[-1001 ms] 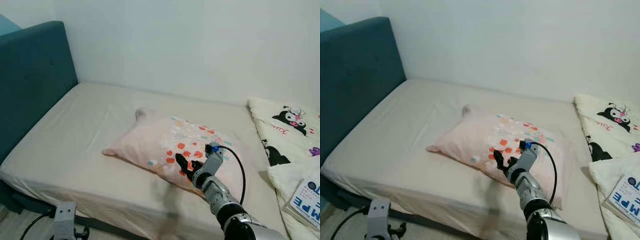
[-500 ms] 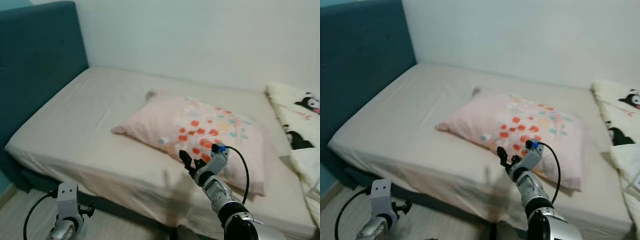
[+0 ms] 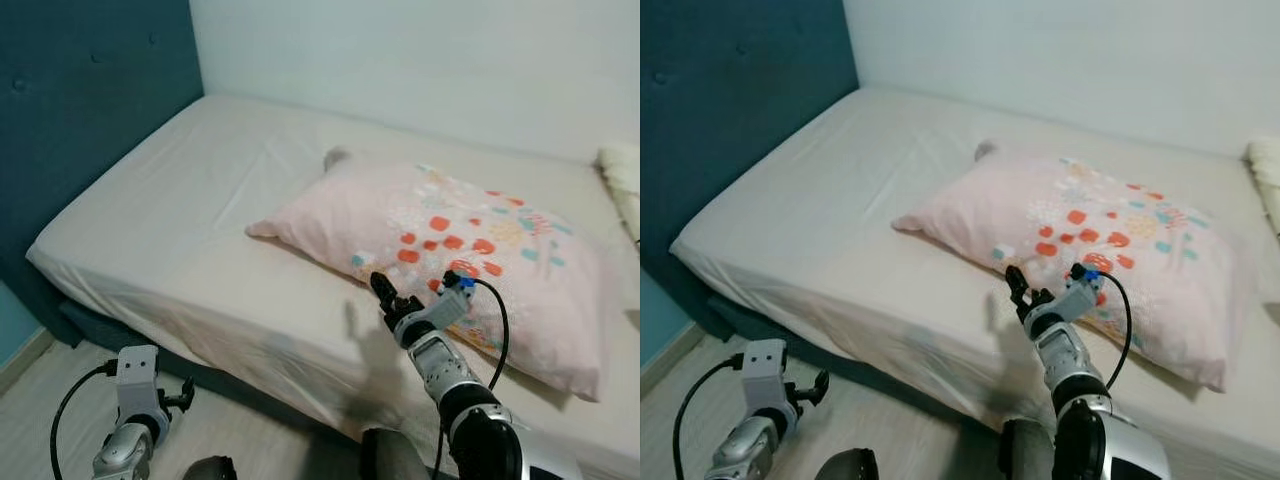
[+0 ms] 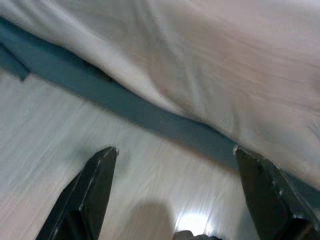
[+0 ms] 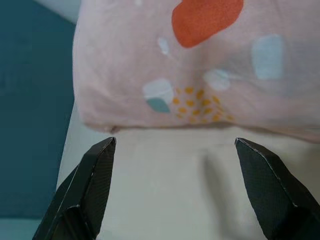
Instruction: Clean up the room
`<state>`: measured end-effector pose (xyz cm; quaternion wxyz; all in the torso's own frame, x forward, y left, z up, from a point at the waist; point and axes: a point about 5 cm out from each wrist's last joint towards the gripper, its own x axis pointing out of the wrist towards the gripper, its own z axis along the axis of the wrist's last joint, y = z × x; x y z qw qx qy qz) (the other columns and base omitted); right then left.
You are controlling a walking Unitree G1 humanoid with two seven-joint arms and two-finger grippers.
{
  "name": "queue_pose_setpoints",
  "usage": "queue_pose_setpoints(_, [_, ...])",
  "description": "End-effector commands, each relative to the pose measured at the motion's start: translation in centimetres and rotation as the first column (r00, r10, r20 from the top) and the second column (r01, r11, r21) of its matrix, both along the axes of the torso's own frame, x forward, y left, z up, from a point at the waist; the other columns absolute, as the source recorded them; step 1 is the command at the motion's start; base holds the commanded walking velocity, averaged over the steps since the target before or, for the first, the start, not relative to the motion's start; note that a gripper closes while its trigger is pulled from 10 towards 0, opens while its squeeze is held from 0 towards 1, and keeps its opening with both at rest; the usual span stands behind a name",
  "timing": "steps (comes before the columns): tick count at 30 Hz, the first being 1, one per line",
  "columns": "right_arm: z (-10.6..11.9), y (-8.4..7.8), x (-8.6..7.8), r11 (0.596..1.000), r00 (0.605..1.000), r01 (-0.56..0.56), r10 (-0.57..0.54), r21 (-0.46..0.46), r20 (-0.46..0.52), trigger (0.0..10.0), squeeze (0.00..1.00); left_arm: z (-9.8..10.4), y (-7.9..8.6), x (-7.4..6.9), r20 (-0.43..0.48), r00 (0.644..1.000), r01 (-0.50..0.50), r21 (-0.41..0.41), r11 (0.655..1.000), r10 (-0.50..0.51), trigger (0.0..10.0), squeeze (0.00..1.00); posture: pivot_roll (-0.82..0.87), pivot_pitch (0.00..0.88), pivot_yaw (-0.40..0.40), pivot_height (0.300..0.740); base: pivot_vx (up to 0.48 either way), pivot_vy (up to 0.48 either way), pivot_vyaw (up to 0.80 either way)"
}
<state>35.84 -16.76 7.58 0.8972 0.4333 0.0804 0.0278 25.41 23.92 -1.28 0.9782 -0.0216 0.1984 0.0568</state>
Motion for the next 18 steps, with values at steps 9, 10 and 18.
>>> queue_pose_setpoints(9, [1.5,-2.3,0.8,0.967,0.980,0.192,-0.197,0.170,0.011,10.0,0.00,1.6,1.8,-1.3,0.095,0.985,0.134,0.125,0.983,-0.146,10.0,0.00,0.23,0.336,0.009,0.490,0.000,0.000,0.00])
queue_pose_setpoints(10, [1.5,-2.3,0.8,0.967,0.980,0.192,-0.197,0.170,0.011,10.0,0.00,1.6,1.8,-1.3,0.095,0.985,0.134,0.125,0.983,-0.146,10.0,0.00,0.23,0.336,0.009,0.490,0.000,0.000,0.00])
queue_pose_setpoints(18, [4.6,-8.1,0.7,0.897,0.894,0.351,-0.406,0.268,0.188,10.0,0.00,4.0,2.7,-2.1,0.161,0.959,0.197,0.216,0.956,-0.233,10.0,0.00,0.29,0.425,0.047,0.445,0.000,0.000,0.00])
